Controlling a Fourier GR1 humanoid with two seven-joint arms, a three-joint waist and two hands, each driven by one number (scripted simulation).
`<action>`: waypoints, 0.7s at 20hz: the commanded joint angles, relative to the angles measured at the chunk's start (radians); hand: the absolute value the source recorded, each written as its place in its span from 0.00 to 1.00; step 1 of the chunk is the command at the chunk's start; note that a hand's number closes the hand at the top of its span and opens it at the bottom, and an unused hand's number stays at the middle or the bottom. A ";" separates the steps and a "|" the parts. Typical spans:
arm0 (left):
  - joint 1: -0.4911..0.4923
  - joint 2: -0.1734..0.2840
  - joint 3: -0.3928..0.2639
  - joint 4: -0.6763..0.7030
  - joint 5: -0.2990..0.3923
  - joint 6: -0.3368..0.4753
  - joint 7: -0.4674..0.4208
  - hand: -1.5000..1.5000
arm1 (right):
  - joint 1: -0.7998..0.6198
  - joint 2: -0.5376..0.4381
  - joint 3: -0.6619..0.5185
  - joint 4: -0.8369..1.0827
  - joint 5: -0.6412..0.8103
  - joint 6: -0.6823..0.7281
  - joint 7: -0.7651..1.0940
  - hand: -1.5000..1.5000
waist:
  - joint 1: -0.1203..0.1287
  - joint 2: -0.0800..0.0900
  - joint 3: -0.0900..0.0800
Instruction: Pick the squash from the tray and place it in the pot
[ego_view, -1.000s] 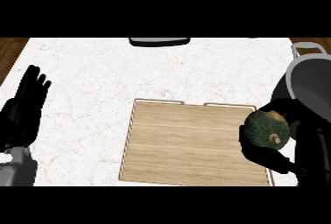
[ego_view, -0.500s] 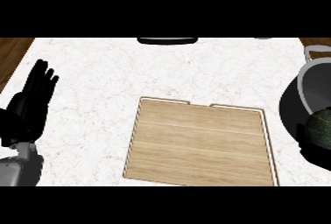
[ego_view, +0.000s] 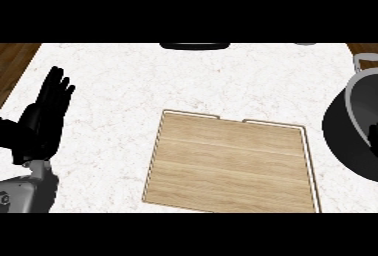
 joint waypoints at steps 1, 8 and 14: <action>-0.021 -0.001 0.001 0.036 -0.018 0.003 -0.029 0.50 | -0.004 -0.060 -0.013 0.212 0.157 -0.127 -0.103 1.00 | 0.005 0.004 0.001; 0.009 -0.003 0.011 -0.019 -0.009 -0.006 -0.002 0.50 | -0.178 -0.128 -0.055 0.666 0.115 -0.266 -0.265 1.00 | 0.008 -0.001 0.001; 0.015 -0.028 -0.004 0.026 -0.028 -0.004 -0.045 0.50 | -0.257 -0.155 -0.141 0.868 -0.058 -0.149 -0.285 0.00 | 0.008 0.002 0.002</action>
